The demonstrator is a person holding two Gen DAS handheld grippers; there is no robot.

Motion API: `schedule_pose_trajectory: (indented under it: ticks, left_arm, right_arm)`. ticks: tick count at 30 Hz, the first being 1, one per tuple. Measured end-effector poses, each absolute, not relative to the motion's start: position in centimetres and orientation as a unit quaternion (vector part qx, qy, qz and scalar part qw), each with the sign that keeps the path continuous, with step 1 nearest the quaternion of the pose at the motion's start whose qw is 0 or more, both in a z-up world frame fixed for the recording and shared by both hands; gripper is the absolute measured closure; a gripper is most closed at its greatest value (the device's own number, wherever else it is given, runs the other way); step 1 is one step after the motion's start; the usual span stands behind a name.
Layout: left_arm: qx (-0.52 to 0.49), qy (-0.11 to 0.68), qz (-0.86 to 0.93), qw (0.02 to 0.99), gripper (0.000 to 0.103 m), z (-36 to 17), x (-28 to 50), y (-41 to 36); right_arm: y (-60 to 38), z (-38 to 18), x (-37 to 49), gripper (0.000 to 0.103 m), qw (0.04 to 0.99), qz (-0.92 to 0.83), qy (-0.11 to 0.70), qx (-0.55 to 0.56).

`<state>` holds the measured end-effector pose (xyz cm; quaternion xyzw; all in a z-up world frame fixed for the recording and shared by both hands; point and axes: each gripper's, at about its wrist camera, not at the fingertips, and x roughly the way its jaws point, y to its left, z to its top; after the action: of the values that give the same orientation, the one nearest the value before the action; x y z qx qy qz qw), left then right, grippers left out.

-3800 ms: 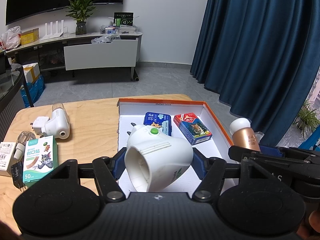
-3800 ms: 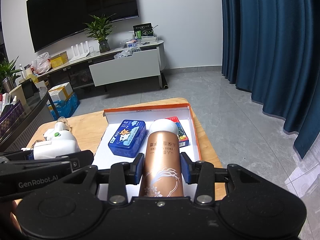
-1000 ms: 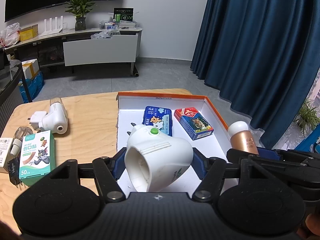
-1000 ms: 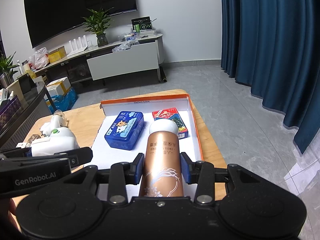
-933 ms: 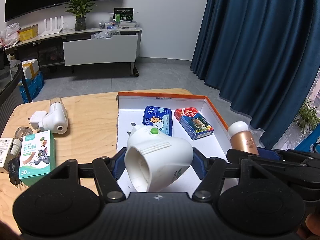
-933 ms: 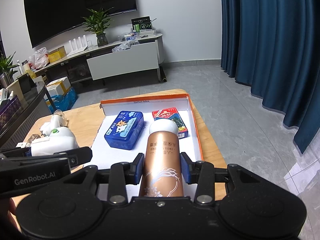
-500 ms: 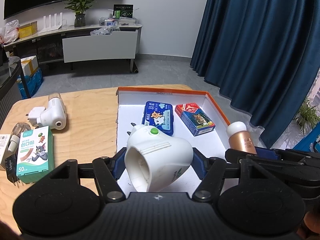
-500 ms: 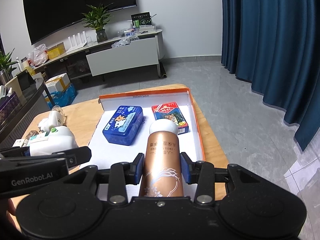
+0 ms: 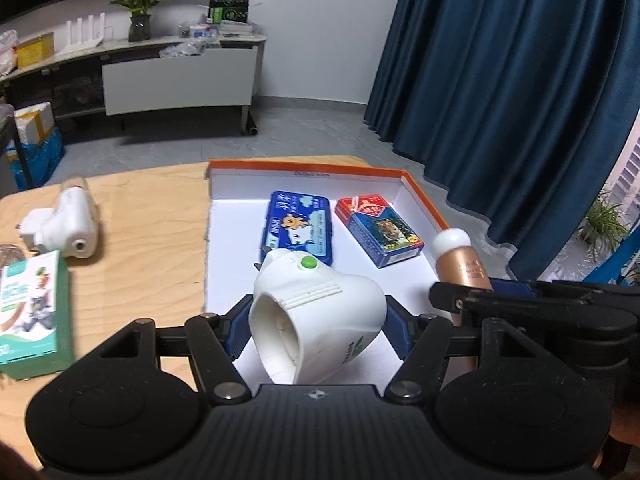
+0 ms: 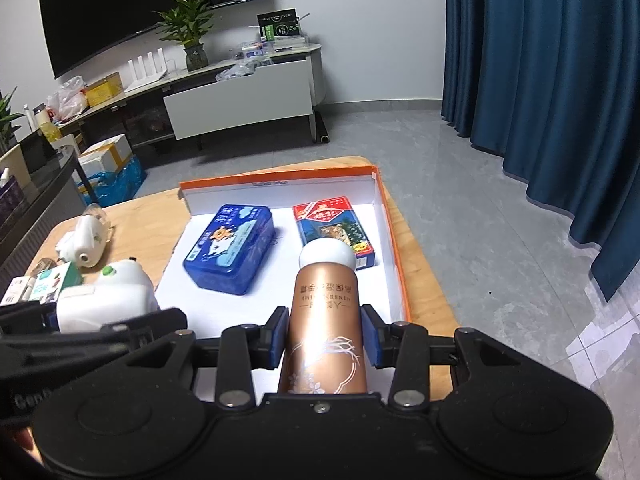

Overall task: Organize rigid objects
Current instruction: 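Open the left tool to release the white device while the right tool releases the copper bottle, then move both tools back toward the remaining items on the table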

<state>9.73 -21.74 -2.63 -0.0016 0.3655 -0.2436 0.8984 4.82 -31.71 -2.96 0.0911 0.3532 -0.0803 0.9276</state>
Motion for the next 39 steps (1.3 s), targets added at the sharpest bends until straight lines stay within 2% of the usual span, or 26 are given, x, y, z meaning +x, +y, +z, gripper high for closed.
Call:
schedule_pose_trajectory:
  ticks: [8, 11, 13, 15, 18, 21, 26, 30, 32, 39]
  left_arm:
    - [-0.036, 0.380, -0.269, 0.884, 0.035, -3.5, 11.6, -22.4]
    - [-0.047, 0.377, -0.279, 0.882, 0.027, -3.4, 11.6, -22.3]
    - [-0.054, 0.374, -0.281, 0.882, 0.014, -3.3, 11.4, -21.9]
    - [-0.058, 0.369, -0.281, 0.884, 0.014, -2.8, 11.0, -21.4]
    - [-0.059, 0.362, -0.271, 0.890, 0.014, -1.9, 10.5, -20.5]
    - [-0.059, 0.359, -0.252, 0.897, 0.014, -0.7, 9.8, -19.4]
    - [-0.014, 0.347, -0.215, 0.913, 0.009, 1.0, 7.8, -17.4]
    - [-0.016, 0.345, -0.186, 0.920, 0.006, 1.4, 6.5, -14.4]
    - [-0.020, 0.350, -0.172, 0.921, 0.006, 1.5, 6.2, -13.0]
    - [-0.026, 0.346, -0.134, 0.928, 0.006, 2.1, 5.3, -8.9]
  right_arm:
    - [-32.9, -2.3, 6.1, 0.053, 0.931, -0.104, 0.338, 0.093]
    - [-33.4, -1.8, 5.4, 0.051, 0.932, -0.109, 0.329, 0.106]
    - [-33.4, -1.5, 4.6, 0.047, 0.935, -0.114, 0.320, 0.105]
    - [-33.3, -1.0, 4.1, 0.041, 0.937, -0.116, 0.313, 0.103]
    - [-32.7, 0.0, 3.3, 0.041, 0.941, -0.112, 0.301, 0.104]
    - [-31.7, 0.9, 2.6, 0.033, 0.947, -0.108, 0.289, 0.093]
    - [-29.2, 1.8, 1.5, 0.031, 0.952, -0.079, 0.284, 0.085]
    - [-27.0, 1.8, 1.1, 0.029, 0.950, -0.055, 0.293, 0.087]
    - [-25.7, 1.9, 1.0, 0.022, 0.950, -0.040, 0.299, 0.085]
    - [-20.5, 2.1, 1.2, 0.022, 0.949, 0.017, 0.306, 0.081]
